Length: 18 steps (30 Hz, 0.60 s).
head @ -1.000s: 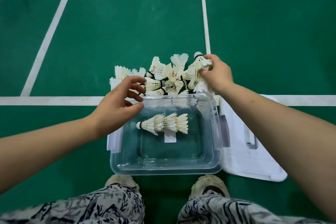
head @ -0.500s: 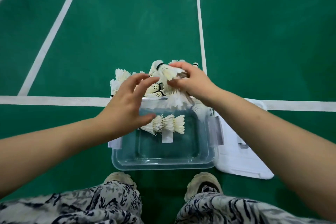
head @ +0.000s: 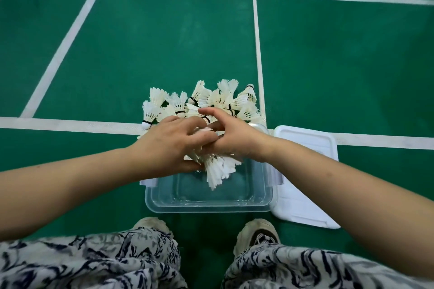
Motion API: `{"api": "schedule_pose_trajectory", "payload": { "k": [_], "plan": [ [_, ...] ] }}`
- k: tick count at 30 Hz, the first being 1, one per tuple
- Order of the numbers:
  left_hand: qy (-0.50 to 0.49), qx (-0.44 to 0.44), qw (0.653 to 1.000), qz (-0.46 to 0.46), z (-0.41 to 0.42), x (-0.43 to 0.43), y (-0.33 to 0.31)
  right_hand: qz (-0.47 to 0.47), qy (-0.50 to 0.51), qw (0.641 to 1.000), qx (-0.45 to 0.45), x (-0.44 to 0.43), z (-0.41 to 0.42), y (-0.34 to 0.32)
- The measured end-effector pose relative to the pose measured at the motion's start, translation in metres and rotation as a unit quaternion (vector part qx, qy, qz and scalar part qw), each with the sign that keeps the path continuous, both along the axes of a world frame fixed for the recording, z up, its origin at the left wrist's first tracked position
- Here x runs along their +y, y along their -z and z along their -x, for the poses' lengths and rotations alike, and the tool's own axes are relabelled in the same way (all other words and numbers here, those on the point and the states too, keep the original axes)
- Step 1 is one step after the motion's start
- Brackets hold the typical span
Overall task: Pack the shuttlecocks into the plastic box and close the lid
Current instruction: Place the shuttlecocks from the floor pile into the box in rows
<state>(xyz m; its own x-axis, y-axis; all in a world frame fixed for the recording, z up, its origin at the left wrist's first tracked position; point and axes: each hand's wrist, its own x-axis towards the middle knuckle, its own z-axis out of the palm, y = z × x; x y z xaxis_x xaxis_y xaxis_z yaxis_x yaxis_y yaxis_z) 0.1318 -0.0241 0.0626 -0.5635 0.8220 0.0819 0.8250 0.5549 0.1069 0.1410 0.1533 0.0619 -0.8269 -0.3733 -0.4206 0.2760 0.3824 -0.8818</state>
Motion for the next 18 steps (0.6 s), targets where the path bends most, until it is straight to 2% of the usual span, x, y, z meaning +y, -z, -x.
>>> {"api": "schedule_pose_trajectory", "payload": {
  "k": [9, 14, 18],
  "plan": [
    [-0.054, -0.108, 0.992, -0.031, -0.006, 0.003, 0.003, 0.024, 0.002, 0.999, -0.039, 0.003, -0.002, 0.008],
    [-0.086, -0.181, 0.98, -0.004, -0.01, 0.006, 0.004, 0.028, 0.004, 0.999, -0.04, 0.007, -0.005, 0.013],
    [-0.111, -0.178, 0.978, -0.015, -0.008, 0.007, 0.004, 0.028, 0.006, 0.999, -0.041, 0.009, -0.003, 0.011]
  ]
}}
